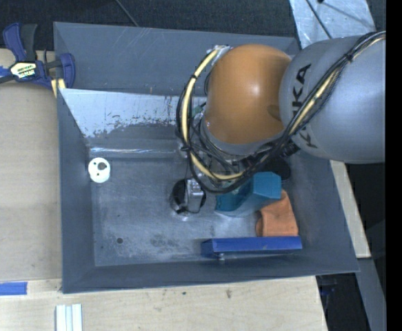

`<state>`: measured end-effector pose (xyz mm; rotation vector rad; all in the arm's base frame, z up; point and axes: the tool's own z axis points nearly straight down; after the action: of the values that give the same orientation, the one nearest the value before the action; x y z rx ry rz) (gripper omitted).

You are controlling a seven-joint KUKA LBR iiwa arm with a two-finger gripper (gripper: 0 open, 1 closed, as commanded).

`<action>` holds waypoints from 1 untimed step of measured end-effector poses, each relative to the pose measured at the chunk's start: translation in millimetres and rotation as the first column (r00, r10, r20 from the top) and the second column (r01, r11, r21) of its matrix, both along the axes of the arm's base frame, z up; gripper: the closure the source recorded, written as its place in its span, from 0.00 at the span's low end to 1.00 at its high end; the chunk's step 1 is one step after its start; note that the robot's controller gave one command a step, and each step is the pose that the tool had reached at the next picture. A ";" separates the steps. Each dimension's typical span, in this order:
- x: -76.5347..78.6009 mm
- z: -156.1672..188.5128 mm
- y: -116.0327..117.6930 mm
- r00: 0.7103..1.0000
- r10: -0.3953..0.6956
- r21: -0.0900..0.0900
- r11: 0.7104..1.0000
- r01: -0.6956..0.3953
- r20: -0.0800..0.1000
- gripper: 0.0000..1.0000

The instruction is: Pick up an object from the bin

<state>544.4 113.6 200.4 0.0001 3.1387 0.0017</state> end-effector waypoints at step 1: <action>0.3 -0.4 -0.7 1.000 0.004 0.000 1.000 -0.004 0.000 0.00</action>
Offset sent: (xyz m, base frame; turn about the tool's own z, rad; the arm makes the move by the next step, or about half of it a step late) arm 0.0165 0.0150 0.0346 0.1045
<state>544.6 112.9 200.0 -0.0054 3.1389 0.0018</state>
